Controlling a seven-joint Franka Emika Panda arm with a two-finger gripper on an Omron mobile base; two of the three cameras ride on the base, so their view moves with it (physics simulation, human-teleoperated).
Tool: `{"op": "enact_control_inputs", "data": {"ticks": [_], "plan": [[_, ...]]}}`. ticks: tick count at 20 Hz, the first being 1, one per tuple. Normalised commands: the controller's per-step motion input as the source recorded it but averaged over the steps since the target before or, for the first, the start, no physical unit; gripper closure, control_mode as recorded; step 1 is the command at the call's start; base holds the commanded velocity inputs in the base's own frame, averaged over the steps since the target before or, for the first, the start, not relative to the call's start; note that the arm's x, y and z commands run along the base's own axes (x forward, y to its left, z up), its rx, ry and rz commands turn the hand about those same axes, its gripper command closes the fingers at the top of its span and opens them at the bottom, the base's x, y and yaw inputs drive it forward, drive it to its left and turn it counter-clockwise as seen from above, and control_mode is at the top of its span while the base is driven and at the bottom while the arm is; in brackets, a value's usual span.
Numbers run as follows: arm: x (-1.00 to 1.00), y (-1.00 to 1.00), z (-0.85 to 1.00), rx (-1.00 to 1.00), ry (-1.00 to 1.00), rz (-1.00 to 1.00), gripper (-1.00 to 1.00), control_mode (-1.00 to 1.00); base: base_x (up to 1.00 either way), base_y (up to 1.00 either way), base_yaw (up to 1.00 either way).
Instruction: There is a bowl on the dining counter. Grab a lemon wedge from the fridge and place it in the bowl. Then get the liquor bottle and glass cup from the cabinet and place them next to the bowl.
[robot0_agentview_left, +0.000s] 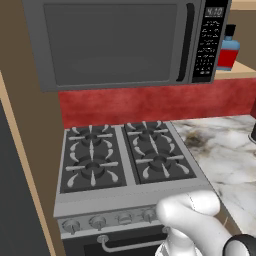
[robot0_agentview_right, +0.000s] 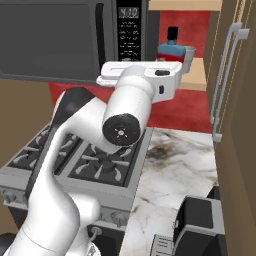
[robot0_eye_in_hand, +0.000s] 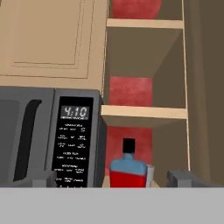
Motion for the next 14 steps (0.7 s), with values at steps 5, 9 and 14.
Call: {"op": "enact_control_inputs", "data": {"ticks": [5, 9, 14], "plan": [[0.49, -0.01, 0.00, 0.01, -0.01, 0.01, -1.00, -1.00, 0.00, 0.00, 0.00], [0.36, 0.00, 0.00, 0.02, 0.02, 0.00, -1.00, -1.00, 0.00, 0.00, 0.00], [0.35, 0.00, 0.00, 0.03, 0.00, 0.00, -1.00, -1.00, 0.00, 0.00, 0.00]]}}
